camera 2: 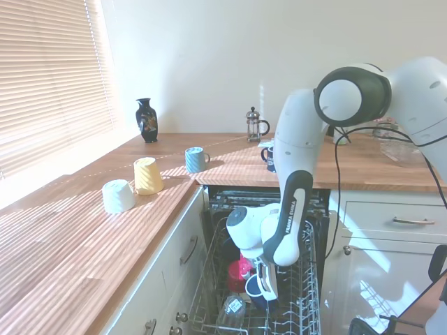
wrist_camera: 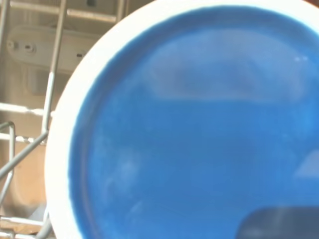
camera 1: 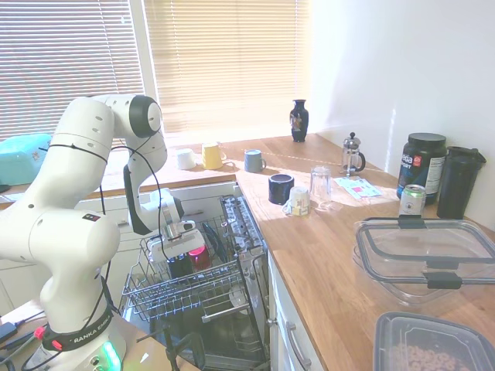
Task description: Move the blue mug from the dishwasher to the table
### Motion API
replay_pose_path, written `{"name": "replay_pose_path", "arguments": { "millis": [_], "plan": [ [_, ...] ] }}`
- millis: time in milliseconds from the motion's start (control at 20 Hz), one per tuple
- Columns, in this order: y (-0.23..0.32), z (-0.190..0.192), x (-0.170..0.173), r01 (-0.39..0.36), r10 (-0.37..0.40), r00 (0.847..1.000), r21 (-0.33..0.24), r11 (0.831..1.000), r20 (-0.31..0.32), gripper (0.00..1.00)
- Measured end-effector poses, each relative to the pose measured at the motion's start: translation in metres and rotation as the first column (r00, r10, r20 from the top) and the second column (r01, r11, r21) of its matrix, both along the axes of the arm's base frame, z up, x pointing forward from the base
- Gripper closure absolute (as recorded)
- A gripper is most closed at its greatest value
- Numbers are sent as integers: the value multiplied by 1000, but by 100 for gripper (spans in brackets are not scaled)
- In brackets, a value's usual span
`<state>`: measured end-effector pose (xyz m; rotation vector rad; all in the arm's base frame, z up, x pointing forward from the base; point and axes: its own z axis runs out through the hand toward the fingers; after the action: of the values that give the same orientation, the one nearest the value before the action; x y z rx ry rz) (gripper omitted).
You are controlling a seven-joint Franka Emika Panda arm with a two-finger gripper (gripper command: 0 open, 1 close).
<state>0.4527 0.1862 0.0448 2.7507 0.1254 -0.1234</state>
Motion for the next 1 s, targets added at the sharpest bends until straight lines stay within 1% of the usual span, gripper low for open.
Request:
{"name": "replay_pose_path", "arguments": {
  "millis": [250,500,650,1000],
  "plan": [
    [5,32,4,15,-15,1000,14,1000,21,100],
    [17,72,10,42,-44,998,41,998,48,100],
    [25,103,23,65,-73,992,87,994,100,100],
    [38,158,35,123,-150,976,164,979,161,100]
  ]
}}
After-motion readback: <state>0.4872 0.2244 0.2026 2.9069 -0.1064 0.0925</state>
